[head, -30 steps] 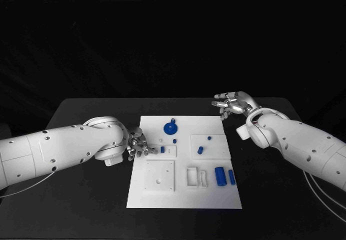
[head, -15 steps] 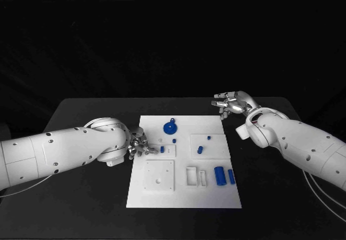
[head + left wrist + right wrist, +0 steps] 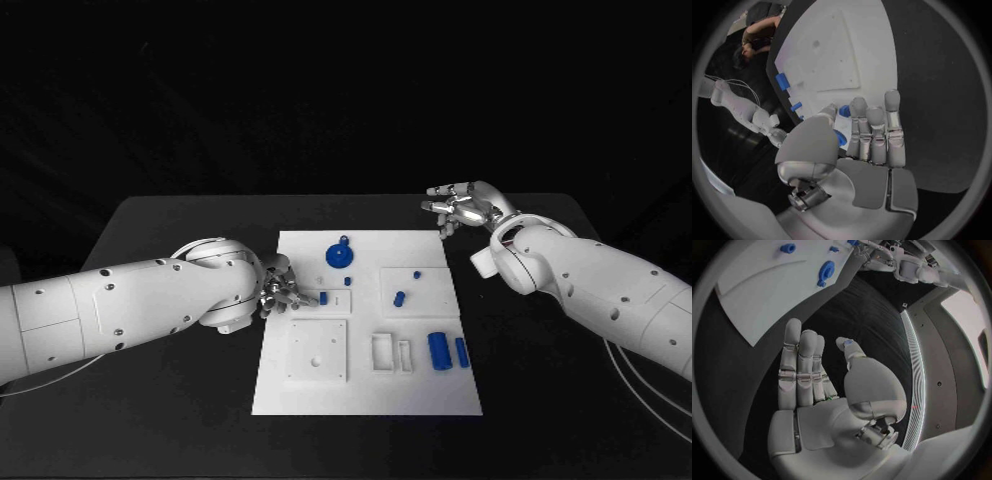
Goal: Assemble the parts on the task board
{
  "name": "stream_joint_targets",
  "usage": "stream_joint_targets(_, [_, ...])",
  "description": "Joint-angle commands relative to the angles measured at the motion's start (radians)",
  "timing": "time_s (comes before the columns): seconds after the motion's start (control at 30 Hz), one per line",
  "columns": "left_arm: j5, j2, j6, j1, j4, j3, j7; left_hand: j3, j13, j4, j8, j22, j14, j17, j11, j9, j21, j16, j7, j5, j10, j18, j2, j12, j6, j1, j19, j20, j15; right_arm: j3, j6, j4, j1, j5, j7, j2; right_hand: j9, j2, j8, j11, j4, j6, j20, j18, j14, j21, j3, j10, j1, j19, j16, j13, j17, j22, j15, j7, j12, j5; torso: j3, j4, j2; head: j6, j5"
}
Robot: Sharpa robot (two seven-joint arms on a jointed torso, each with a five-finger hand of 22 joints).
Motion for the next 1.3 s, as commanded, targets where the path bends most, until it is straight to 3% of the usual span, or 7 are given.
stream_joint_targets(0.03, [-0.011,0.004,-0.004,-0.004,-0.001,-0.001,0.003,-0.004,-0.002,-0.016,-0.007,0.020,-0.006,-0.001,0.000,-0.004,-0.007,-0.004,0.000,0.007,-0.005,-0.004,0.018,0.005,-0.009,0.004,-0.003,0.001,0.002,0.001,0.009,0.000,0.000,-0.001,0.003,0.000,0.000,-0.002,-0.005,0.000,0.000,0.003,0.001,-0.009,-0.005,0.004,0.003,-0.004,-0.005,-0.007,-0.006,-0.001,0.000,-0.001,0.002,-0.001,-0.001,0.002,-0.0005,0.0002,0.000,0.000,0.001])
stream_joint_targets(0.57, [-0.011,0.010,-0.001,-0.011,-0.006,-0.001,0.004,0.019,-0.005,-0.110,-0.020,0.020,-0.006,-0.003,-0.001,-0.024,-0.012,-0.009,0.000,0.021,-0.008,-0.006,0.097,0.001,-0.018,0.053,-0.002,0.000,0.001,0.001,0.011,0.000,-0.001,-0.001,0.002,-0.001,0.000,-0.002,-0.005,0.000,0.000,0.003,0.001,-0.009,-0.005,0.004,0.003,-0.004,-0.005,-0.007,-0.006,-0.001,0.000,-0.001,0.002,-0.001,-0.001,0.002,-0.0001,0.0000,0.000,-0.002,0.000])
stream_joint_targets(0.93, [-0.005,0.011,-0.001,-0.015,-0.007,-0.001,0.012,0.045,-0.009,-0.147,-0.051,0.021,-0.007,-0.004,0.003,-0.075,-0.016,-0.014,0.004,0.034,-0.012,-0.004,0.119,-0.009,-0.010,0.050,-0.001,0.002,0.004,0.001,0.014,-0.001,-0.002,-0.001,0.002,-0.002,0.000,-0.002,-0.005,0.000,-0.002,0.011,0.001,-0.009,-0.004,0.006,0.006,-0.003,-0.008,-0.007,-0.006,-0.001,0.001,0.000,0.001,-0.001,-0.001,0.003,0.0002,-0.0004,0.000,0.000,0.001])
stream_joint_targets(0.97, [-0.004,0.011,-0.001,-0.015,-0.007,-0.001,0.012,0.050,-0.010,-0.153,-0.051,0.021,-0.007,-0.004,0.002,-0.083,-0.017,-0.014,0.005,0.043,-0.012,-0.004,0.121,-0.010,-0.011,0.048,-0.001,0.002,0.004,0.001,0.014,-0.001,-0.002,-0.001,0.002,-0.003,0.000,-0.002,-0.005,0.000,-0.002,0.011,0.001,-0.009,-0.004,0.006,0.006,-0.003,-0.008,-0.007,-0.006,-0.001,0.001,0.000,0.001,-0.001,-0.001,0.003,0.0002,-0.0002,0.000,0.001,0.001])
stream_joint_targets(1.03, [0.000,0.010,-0.001,-0.015,-0.006,-0.001,0.015,0.057,-0.010,-0.153,-0.052,0.021,-0.007,-0.004,0.002,-0.089,-0.017,-0.015,0.005,0.122,-0.014,-0.004,0.114,-0.012,-0.013,0.046,-0.002,0.002,0.004,0.001,0.014,-0.001,-0.003,-0.001,0.002,-0.003,0.000,-0.002,-0.005,0.000,-0.002,0.011,0.001,-0.009,-0.004,0.006,0.006,-0.003,-0.008,-0.007,-0.006,-0.001,0.001,0.000,0.001,-0.001,-0.001,0.003,0.0002,-0.0001,0.000,0.001,0.000])
stream_joint_targets(1.23, [0.012,0.007,-0.002,-0.016,-0.001,-0.001,0.026,0.096,-0.012,-0.160,-0.045,0.021,-0.007,-0.004,0.003,-0.099,-0.017,-0.017,0.006,0.146,-0.013,-0.003,0.115,-0.015,-0.018,0.048,-0.002,0.002,0.004,0.001,0.015,-0.001,-0.004,-0.001,0.001,-0.003,0.000,-0.002,-0.005,0.000,-0.002,0.011,0.001,-0.009,-0.004,0.006,0.006,-0.003,-0.008,-0.007,-0.006,-0.001,0.001,0.000,0.001,-0.001,-0.001,0.003,0.0004,0.0002,0.000,0.000,0.000])
stream_joint_targets(1.3, [0.018,0.004,-0.003,-0.016,0.002,0.000,0.030,0.116,-0.012,-0.169,-0.043,0.021,-0.007,-0.004,0.003,-0.100,-0.017,-0.017,0.008,0.194,-0.014,-0.003,0.120,-0.016,-0.021,0.053,-0.002,0.002,0.004,0.001,0.015,-0.001,-0.005,-0.001,0.001,-0.003,0.000,-0.002,-0.005,0.000,-0.002,0.011,0.001,-0.009,-0.004,0.006,0.006,-0.003,-0.008,-0.007,-0.006,-0.001,0.001,0.000,0.001,-0.001,-0.001,0.003,0.0001,-0.0003,0.000,0.000,0.000])
